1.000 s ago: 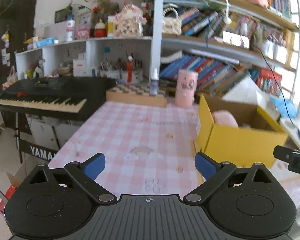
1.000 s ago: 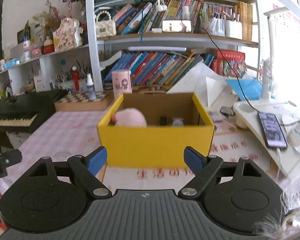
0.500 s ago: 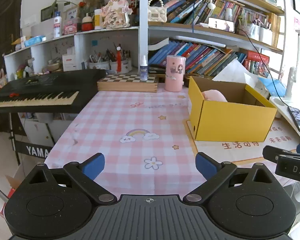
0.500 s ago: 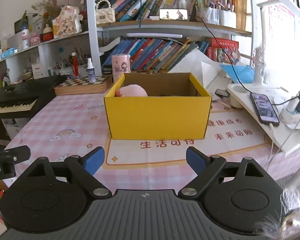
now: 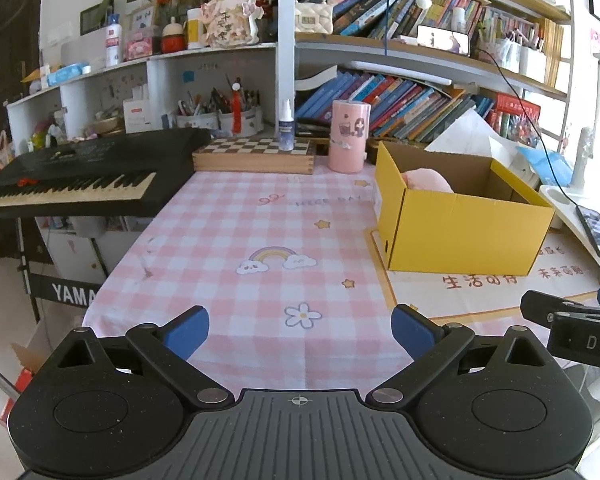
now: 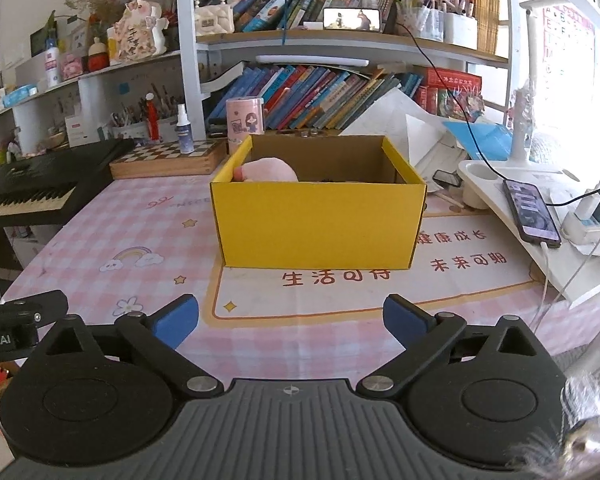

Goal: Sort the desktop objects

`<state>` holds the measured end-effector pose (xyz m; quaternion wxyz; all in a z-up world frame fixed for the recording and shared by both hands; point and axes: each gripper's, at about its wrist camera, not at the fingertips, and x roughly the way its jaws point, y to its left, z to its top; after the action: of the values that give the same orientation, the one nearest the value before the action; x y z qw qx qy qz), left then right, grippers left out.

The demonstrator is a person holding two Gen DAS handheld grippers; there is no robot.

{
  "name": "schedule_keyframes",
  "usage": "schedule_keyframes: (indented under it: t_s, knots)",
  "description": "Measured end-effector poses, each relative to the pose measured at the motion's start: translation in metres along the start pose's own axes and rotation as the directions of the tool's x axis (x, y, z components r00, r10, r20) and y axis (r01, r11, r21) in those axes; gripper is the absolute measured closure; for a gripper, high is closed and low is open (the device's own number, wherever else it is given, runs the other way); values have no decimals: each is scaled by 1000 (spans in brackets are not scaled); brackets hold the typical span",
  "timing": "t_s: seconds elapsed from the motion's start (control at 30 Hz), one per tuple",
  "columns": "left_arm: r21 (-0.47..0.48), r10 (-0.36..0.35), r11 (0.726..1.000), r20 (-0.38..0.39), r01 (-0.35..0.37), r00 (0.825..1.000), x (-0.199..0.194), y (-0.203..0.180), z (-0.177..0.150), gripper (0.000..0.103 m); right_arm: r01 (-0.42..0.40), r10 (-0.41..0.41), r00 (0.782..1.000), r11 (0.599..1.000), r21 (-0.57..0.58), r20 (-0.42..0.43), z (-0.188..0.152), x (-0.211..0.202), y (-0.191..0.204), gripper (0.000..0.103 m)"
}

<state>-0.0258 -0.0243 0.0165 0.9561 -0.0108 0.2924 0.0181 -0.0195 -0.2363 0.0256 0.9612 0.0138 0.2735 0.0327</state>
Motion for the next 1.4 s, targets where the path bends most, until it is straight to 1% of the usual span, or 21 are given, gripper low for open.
schedule_keyframes:
  t_s: [0.07,0.2,0.8,1.4]
  knots:
    - [-3,-5,1000,1,5,1000,-1,-1,0,4,2,-2,1000,1000,2,-2,1,0,-1,0]
    - [-4,-10,1000,-1,10,1000,-1,-2,-1,4,-3,3,1000,1000,8,-11,1,0,-3,0]
    - [9,-5,1000,-60,6,998,2,-2,-10,4,-4,7,997,1000,31,-79,-5,3,-2,0]
    - [-1,4,1000,-83,-4,997,7,1,-10,4,-17,20,995,999,28,-98,-7,4,0,0]
